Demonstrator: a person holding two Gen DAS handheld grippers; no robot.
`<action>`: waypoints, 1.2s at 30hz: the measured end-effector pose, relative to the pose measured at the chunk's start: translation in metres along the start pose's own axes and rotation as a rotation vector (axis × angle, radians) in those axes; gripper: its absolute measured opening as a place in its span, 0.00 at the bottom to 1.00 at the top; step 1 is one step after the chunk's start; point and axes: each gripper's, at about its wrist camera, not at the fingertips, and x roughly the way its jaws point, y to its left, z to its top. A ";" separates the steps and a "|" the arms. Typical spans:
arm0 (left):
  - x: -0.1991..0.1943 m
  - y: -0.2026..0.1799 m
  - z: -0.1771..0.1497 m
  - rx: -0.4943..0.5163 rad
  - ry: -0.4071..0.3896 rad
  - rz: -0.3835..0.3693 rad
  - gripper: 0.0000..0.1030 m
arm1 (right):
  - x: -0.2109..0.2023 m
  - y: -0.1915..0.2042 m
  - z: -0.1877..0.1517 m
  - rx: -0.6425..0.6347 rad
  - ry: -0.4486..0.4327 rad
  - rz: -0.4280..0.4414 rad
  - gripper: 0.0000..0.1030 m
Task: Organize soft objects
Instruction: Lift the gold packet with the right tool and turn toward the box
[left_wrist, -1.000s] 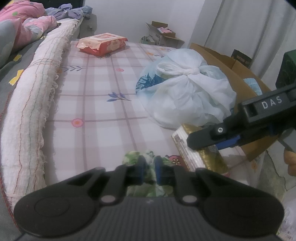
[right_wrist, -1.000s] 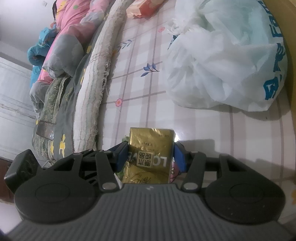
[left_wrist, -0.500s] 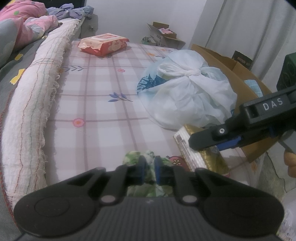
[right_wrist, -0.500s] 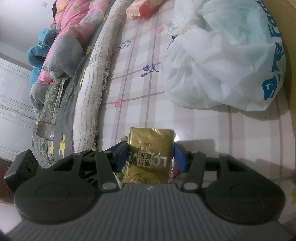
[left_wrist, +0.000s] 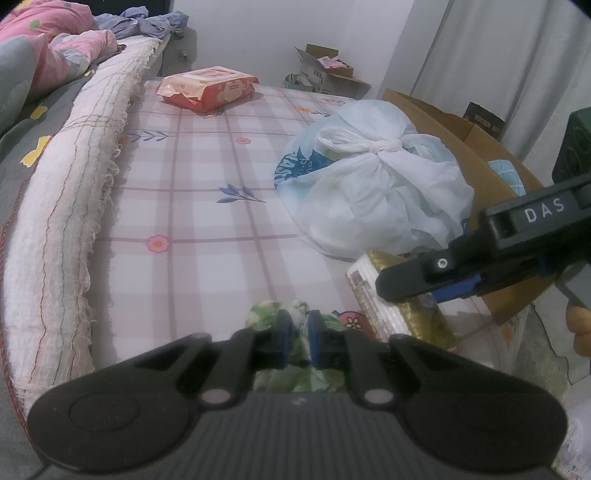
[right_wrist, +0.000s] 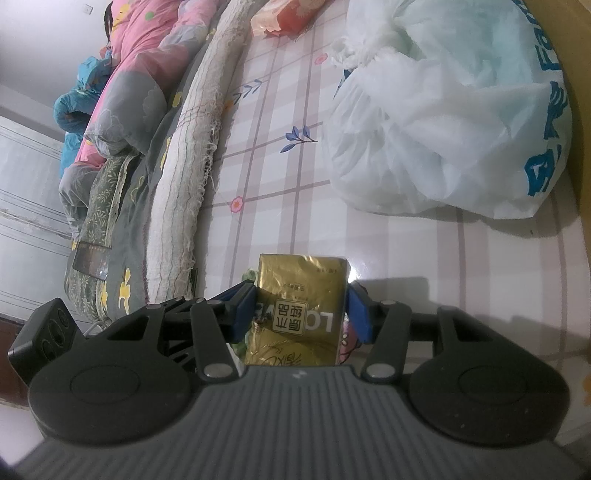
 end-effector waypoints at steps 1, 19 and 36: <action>0.000 0.000 0.000 0.000 0.000 0.000 0.11 | 0.000 0.000 0.000 0.000 0.000 0.001 0.50; -0.006 0.000 0.001 -0.011 -0.017 0.000 0.07 | -0.001 0.004 -0.002 -0.010 -0.005 0.010 0.50; -0.046 -0.001 0.017 -0.031 -0.132 -0.007 0.04 | -0.026 0.034 0.006 -0.078 -0.074 0.047 0.50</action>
